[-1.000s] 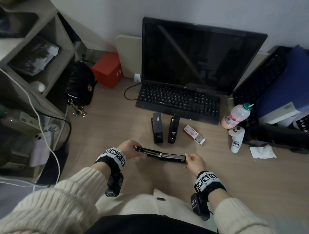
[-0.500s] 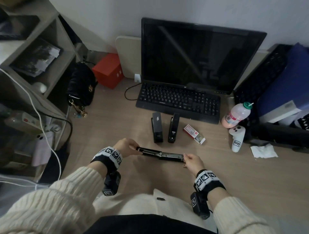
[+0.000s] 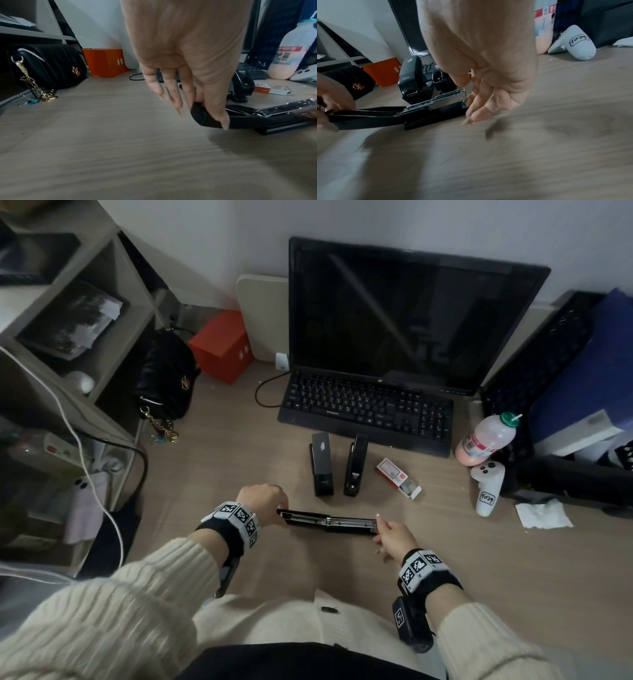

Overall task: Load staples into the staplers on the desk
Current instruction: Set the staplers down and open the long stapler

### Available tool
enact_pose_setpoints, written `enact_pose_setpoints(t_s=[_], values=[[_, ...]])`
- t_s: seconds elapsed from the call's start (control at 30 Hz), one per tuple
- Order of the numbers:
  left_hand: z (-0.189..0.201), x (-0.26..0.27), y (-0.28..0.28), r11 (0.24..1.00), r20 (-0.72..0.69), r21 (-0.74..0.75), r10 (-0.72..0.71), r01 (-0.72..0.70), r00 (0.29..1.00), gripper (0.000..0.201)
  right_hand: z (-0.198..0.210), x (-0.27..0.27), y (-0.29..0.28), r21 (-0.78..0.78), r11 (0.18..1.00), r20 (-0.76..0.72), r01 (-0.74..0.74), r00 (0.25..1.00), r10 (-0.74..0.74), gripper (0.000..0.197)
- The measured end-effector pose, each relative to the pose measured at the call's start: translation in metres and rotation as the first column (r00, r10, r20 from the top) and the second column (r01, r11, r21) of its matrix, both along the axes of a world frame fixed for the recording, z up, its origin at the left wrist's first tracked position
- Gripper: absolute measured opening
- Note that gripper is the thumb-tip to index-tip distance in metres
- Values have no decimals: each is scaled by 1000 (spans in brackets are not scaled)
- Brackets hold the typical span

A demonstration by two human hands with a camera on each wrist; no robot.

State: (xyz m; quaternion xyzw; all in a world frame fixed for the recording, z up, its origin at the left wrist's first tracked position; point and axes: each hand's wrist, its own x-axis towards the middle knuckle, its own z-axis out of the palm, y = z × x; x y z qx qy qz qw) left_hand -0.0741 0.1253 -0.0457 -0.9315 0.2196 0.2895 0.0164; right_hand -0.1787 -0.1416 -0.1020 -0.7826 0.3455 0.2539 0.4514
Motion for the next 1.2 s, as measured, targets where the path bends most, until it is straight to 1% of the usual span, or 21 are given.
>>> enact_pose_setpoints(t_s=[0.23, 0.33, 0.47, 0.6, 0.8, 1.1, 1.2], values=[[-2, 0, -3, 1000, -3, 25, -7, 7, 1000, 35, -4, 4, -3, -50, 995, -15, -89, 996, 88, 39], [-3, -2, -3, 999, 7, 39, -5, 5, 1000, 32, -5, 5, -3, -35, 995, -16, -90, 996, 89, 39], [-9, -9, -5, 995, 18, 96, -37, 35, 999, 26, -2, 7, -4, -22, 996, -20, -86, 996, 86, 39], [-10, -9, -4, 993, 8, 110, -35, 34, 999, 25, -3, 8, -5, -23, 995, -31, -96, 995, 96, 41], [-15, -5, -6, 990, 10, 136, -43, 42, 999, 23, -2, 9, -5, -12, 997, -39, -74, 997, 73, 40], [-12, 2, -9, 986, -5, 155, -56, 56, 998, 28, -7, 12, -6, 30, 999, -65, -36, 997, 38, 41], [-14, 6, -9, 990, -20, 140, -20, 23, 1000, 31, -3, 13, -10, -14, 997, -57, -80, 995, 80, 39]])
